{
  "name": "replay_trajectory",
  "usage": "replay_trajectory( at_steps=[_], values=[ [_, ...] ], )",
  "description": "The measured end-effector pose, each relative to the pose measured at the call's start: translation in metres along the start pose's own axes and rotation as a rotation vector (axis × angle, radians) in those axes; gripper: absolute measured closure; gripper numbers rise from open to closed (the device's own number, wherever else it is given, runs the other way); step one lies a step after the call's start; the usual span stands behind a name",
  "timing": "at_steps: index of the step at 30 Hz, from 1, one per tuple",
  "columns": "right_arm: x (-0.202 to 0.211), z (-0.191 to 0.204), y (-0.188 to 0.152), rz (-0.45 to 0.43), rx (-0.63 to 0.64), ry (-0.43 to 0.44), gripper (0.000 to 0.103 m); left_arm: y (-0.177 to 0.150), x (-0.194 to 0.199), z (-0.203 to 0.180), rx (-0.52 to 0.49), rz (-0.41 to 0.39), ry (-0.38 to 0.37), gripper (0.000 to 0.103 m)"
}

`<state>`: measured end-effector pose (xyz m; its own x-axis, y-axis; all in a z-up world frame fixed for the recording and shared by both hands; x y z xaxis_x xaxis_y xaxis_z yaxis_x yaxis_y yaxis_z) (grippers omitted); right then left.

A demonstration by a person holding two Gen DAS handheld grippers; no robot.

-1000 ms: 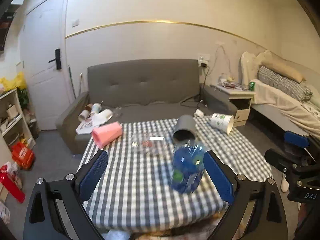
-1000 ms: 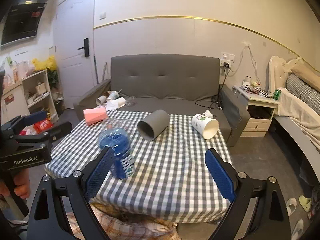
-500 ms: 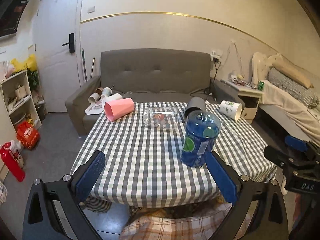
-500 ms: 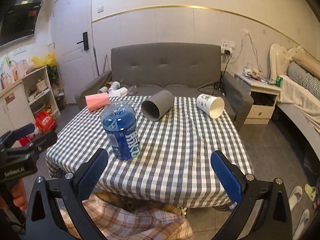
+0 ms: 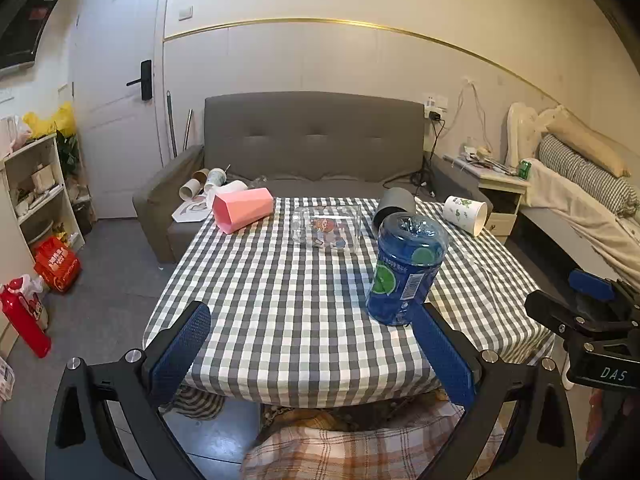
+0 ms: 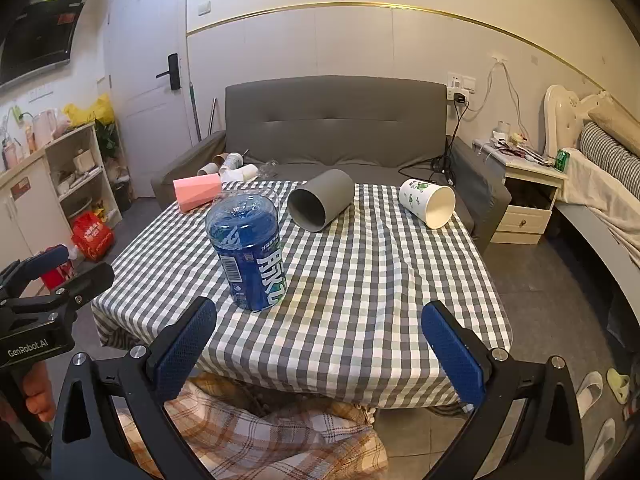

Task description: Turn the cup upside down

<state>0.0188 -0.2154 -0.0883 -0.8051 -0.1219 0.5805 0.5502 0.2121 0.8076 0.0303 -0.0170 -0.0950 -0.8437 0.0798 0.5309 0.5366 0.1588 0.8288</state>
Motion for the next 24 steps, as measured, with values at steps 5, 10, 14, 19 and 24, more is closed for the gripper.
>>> replay_trajectory(
  at_steps=[5,10,14,19,24],
  values=[
    [0.001,0.0001,0.0002,0.0,0.004,-0.001,0.0,-0.0005,0.0005,-0.0003,-0.002,0.0,-0.005,0.0],
    [0.0019,-0.0001,0.0,-0.001,0.004,-0.003,0.0,0.0003,0.002,-0.0009,-0.006,-0.005,-0.004,0.0],
    [0.002,0.0002,-0.0005,0.004,0.007,-0.004,0.0,0.0007,0.003,-0.0012,-0.006,-0.006,0.001,0.0],
    [0.0032,-0.0001,-0.0007,0.003,0.009,-0.005,0.0,0.0018,0.0038,-0.0011,-0.006,-0.012,0.003,0.0],
    [0.0023,-0.0001,-0.0002,0.005,0.009,-0.006,0.0,0.0014,0.0035,-0.0006,-0.005,-0.009,0.005,0.0]
  ],
)
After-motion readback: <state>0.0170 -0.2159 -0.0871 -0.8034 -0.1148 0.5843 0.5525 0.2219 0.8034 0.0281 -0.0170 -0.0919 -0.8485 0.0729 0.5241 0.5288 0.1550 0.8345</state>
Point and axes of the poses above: each gripper's, at about its wrist camera, not at the fingertips, and x roughly against the way its jaws point, z to its left, y to its top, the point moved 9 cm from there along -x, roughly the way its jaws point, and after that the axes turned 10 degrees about x, right-handed, at the moved point
